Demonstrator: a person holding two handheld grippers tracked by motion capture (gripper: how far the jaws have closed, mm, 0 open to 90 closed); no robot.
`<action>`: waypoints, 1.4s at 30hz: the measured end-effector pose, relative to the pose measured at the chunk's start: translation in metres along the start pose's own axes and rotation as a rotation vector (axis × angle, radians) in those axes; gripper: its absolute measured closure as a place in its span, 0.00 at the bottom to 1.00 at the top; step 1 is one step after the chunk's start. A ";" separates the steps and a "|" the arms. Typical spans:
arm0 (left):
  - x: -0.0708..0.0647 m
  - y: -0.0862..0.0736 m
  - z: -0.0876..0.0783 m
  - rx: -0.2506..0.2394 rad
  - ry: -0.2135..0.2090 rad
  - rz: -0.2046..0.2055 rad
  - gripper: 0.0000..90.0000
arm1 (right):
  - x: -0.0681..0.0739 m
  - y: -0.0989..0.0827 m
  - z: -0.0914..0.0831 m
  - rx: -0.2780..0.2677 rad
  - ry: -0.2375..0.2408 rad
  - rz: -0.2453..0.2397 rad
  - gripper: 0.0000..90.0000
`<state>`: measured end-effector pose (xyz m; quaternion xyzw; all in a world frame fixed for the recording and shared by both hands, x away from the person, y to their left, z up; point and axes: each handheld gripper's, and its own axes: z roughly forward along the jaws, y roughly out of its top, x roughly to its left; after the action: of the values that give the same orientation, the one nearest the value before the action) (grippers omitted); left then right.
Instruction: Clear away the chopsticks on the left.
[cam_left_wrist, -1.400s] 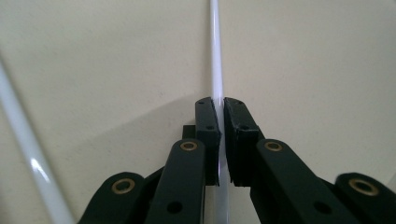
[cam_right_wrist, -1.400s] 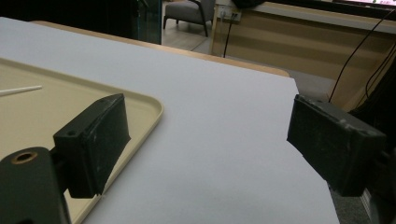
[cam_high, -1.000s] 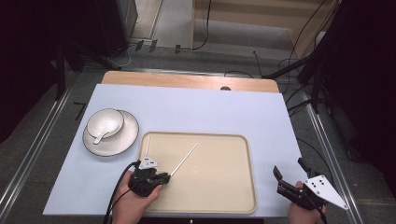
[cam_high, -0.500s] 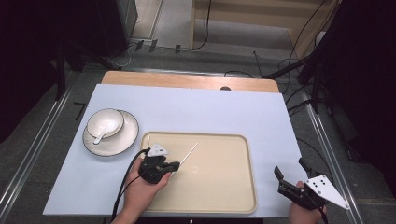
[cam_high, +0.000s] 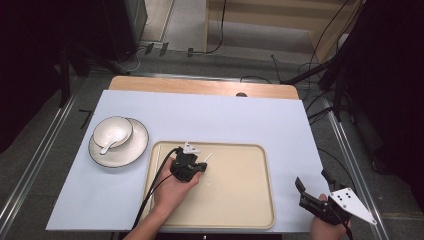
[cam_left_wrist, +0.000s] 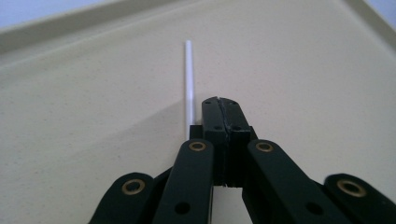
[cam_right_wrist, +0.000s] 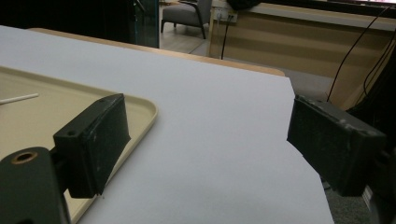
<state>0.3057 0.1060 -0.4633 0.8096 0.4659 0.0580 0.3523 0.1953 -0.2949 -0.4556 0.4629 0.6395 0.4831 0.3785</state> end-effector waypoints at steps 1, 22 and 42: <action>0.001 0.000 0.000 -0.001 0.006 -0.005 1.00 | 0.000 0.000 0.000 0.001 0.001 0.000 0.15; 0.059 -0.001 -0.023 -0.050 0.115 -0.164 1.00 | 0.004 0.000 0.003 0.010 0.012 -0.009 0.15; 0.083 -0.006 -0.037 -0.064 0.184 -0.206 1.00 | 0.005 0.000 0.004 0.012 0.016 -0.010 0.15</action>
<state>0.3320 0.1929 -0.4585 0.7370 0.5749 0.1104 0.3379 0.1978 -0.2886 -0.4566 0.4582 0.6476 0.4811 0.3732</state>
